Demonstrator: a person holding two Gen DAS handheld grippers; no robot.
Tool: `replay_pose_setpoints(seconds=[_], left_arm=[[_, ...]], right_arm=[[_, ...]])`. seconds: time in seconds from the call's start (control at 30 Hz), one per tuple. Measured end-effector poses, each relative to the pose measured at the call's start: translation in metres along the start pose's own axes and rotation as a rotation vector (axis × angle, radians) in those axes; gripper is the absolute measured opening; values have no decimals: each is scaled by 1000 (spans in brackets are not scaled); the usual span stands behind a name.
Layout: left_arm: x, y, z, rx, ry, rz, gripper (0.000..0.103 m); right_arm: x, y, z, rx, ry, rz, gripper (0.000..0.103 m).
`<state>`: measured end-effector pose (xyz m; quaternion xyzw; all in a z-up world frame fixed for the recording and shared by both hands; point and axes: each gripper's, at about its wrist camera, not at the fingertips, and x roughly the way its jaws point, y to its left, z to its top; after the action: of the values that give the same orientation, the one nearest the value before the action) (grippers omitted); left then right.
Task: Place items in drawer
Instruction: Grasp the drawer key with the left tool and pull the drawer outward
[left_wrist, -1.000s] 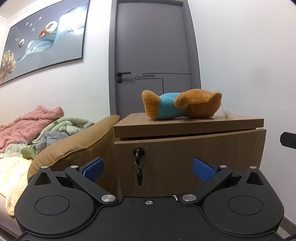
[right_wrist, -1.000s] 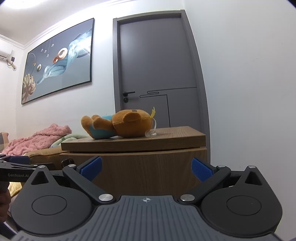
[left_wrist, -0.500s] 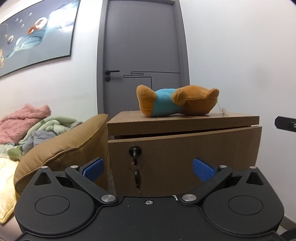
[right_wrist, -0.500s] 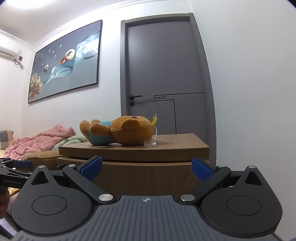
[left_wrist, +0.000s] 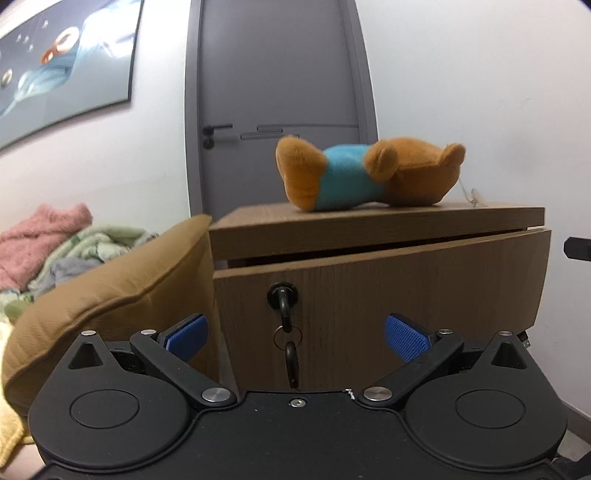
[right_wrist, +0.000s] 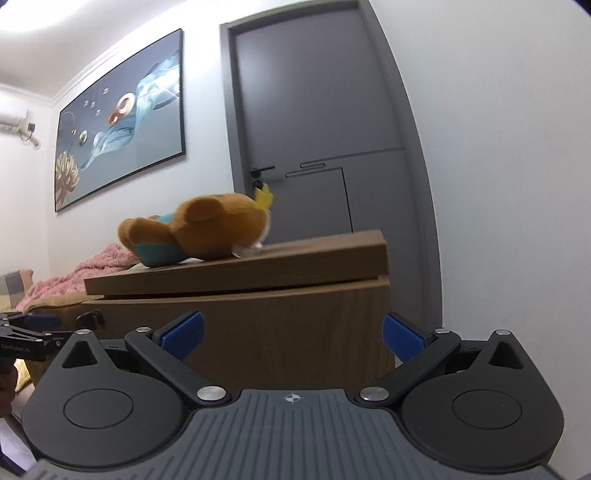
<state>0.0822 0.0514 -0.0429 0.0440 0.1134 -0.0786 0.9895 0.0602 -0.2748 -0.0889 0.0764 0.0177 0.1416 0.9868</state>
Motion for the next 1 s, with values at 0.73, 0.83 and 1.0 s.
replay_pose_setpoints(seconds=[0.73,0.83,1.0], left_arm=[[47,14,6,-5,76,-34,102],[51,11,7,5,100,-18,102],[58,12,13,-31,118,-7,102]], right_arm=[[44,-35,-6,34,-13,22,103],[50,-34,-8,47,-15,26,103],[56,-31,-5,88,-26,17,103]])
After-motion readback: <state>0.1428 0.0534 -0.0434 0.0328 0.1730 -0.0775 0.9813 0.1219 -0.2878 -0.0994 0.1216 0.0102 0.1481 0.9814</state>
